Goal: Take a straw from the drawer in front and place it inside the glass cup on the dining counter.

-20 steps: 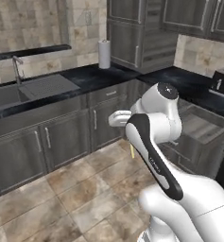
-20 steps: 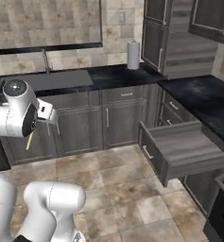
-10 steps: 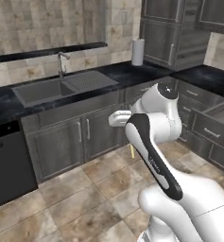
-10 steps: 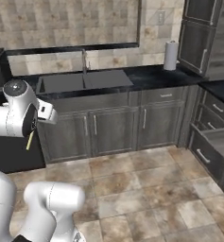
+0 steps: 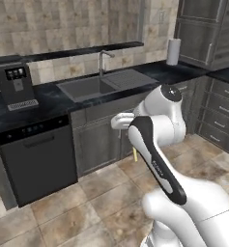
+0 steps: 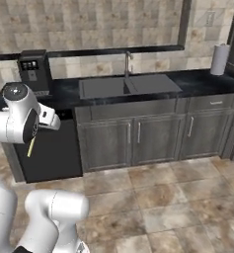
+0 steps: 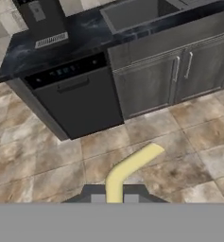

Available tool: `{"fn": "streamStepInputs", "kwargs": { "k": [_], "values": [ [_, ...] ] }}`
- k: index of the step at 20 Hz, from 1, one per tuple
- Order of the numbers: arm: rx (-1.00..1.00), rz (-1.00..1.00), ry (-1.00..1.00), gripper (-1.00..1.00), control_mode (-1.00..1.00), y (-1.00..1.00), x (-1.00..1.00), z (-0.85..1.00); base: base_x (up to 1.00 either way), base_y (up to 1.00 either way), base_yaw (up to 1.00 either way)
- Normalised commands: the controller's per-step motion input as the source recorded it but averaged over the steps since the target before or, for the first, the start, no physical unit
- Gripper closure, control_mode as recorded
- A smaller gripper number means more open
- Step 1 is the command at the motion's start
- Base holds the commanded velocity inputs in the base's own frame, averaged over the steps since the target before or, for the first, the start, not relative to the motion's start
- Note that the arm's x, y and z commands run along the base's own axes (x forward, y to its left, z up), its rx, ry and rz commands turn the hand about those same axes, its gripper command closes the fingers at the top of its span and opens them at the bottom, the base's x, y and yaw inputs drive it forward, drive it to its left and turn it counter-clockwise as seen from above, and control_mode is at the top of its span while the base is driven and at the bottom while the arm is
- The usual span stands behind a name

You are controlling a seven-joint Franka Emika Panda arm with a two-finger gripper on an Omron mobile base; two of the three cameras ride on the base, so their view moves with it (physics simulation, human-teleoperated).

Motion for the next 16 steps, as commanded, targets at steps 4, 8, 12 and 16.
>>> {"fn": "streamStepInputs", "kwargs": {
  "k": [4,8,12,16],
  "values": [
    [0.00,0.00,0.00,1.00,1.00,0.00,0.00,0.00,0.13,1.00,0.08],
    [0.00,0.00,0.00,1.00,1.00,0.00,0.00,0.00,0.13,1.00,0.08],
    [0.00,0.00,0.00,1.00,1.00,0.00,0.00,0.00,0.13,1.00,0.07],
    [0.00,0.00,0.00,1.00,1.00,0.00,0.00,0.00,0.20,1.00,0.06]
  ]
}}
